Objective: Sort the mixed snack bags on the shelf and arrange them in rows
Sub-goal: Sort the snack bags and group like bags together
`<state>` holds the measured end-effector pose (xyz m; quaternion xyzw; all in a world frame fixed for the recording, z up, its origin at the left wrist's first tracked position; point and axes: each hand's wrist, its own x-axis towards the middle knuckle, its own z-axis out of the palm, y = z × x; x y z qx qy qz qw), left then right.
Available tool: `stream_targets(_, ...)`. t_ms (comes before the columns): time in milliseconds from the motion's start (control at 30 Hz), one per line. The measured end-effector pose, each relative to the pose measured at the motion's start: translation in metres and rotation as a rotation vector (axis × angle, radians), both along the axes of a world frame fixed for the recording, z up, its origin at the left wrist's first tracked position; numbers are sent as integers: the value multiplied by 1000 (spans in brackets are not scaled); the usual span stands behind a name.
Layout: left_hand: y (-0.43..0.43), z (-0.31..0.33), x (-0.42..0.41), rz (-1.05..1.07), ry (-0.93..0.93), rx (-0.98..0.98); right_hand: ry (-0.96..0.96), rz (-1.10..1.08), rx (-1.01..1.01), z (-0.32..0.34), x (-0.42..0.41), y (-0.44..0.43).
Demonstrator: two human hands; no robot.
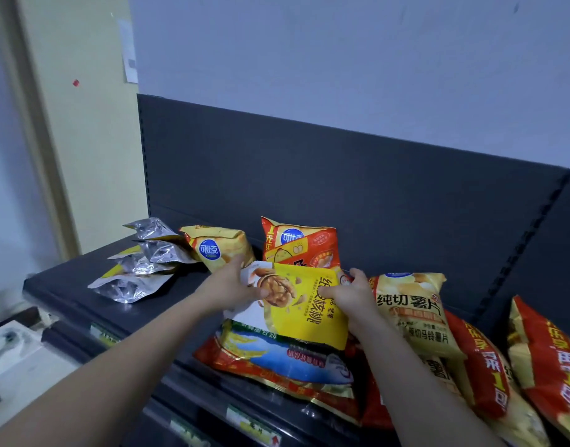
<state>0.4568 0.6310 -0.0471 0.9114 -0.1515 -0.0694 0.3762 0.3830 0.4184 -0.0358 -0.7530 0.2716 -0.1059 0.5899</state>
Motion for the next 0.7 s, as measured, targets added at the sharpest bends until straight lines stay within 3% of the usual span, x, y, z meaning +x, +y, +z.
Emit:
stream_targets(100, 4, 2, 3, -2, 19, -63, -140, 94, 164, 18, 1, 13)
stream_targets(200, 10, 11, 6, 12, -131, -23, -275, 219, 129, 38, -1, 24)
stream_targets(267, 18, 19, 10, -91, -179, -35, -320, 353, 109, 50, -2, 26)
stream_targets(333, 29, 29, 11, -250, -130, -142, -354, 496, 115, 59, -3, 32)
stream_targets(400, 43, 34, 10, -237, -99, -282, -387, 550, 112, 64, -1, 40)
stream_targets(567, 91, 24, 8, 4, -107, -479, -480, 284, 98, 55, 14, 40)
stream_targets(700, 134, -7, 10, 268, -55, -617, -339, 112, -60, 29, 28, 27)
